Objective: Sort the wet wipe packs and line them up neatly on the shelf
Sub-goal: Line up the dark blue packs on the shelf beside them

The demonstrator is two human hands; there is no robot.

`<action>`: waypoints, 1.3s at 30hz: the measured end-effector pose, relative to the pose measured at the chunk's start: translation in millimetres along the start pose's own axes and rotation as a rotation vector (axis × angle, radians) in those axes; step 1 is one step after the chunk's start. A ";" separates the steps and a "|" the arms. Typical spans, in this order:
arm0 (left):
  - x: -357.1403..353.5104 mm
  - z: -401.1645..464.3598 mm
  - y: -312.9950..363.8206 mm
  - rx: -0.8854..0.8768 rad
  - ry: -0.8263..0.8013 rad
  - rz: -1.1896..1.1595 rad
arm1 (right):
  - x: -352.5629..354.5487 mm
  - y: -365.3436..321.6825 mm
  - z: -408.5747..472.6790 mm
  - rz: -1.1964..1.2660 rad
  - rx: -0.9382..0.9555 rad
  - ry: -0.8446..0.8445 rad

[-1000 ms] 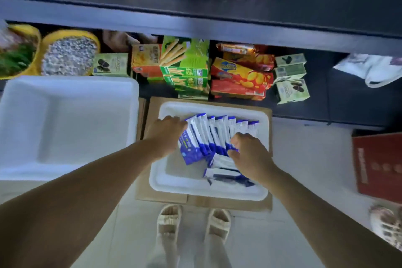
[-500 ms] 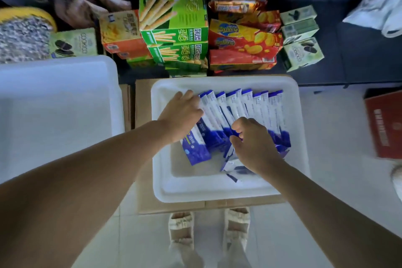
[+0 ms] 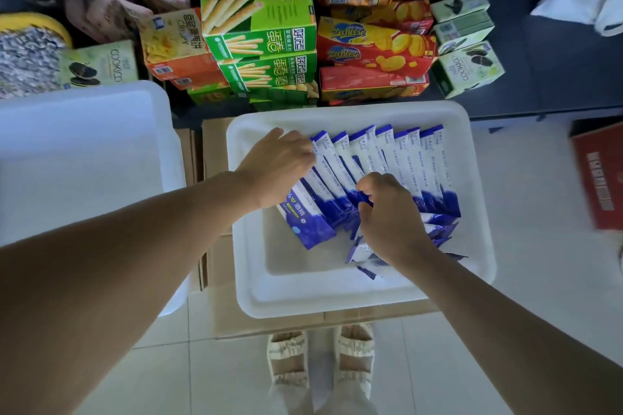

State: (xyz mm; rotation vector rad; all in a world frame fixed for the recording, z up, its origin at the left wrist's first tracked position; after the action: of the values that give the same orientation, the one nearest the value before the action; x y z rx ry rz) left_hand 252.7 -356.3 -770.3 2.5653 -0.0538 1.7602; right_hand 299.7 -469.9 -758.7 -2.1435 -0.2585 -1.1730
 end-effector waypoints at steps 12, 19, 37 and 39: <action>-20.7 -21.6 16.5 -0.112 -0.196 0.068 | -13.2 -7.6 9.9 0.006 0.049 0.015; 30.7 -51.5 -13.0 0.191 -0.161 -0.181 | 12.6 -1.2 5.5 0.040 0.001 0.073; 43.3 -134.7 -87.9 0.761 0.390 -0.863 | -66.5 -46.4 18.0 -0.533 -0.140 0.158; 42.2 -135.7 -88.1 0.756 0.397 -0.862 | -71.9 -47.0 15.8 -0.474 -0.112 0.157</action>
State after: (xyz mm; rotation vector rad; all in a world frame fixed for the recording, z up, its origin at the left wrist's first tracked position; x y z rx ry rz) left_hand 145.4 -262.8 -682.5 1.8935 1.6969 2.0042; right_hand 247.1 -414.2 -800.6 -2.1332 -0.6708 -1.6470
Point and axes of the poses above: each hand's wrist, its own z-axis towards the middle knuckle, its own x-axis out of the back of the hand, y = z × x, the point moved 10 cm from there along z, towards the middle knuckle, and after that the axes turned 4 degrees about -x, right-handed, at the moved point
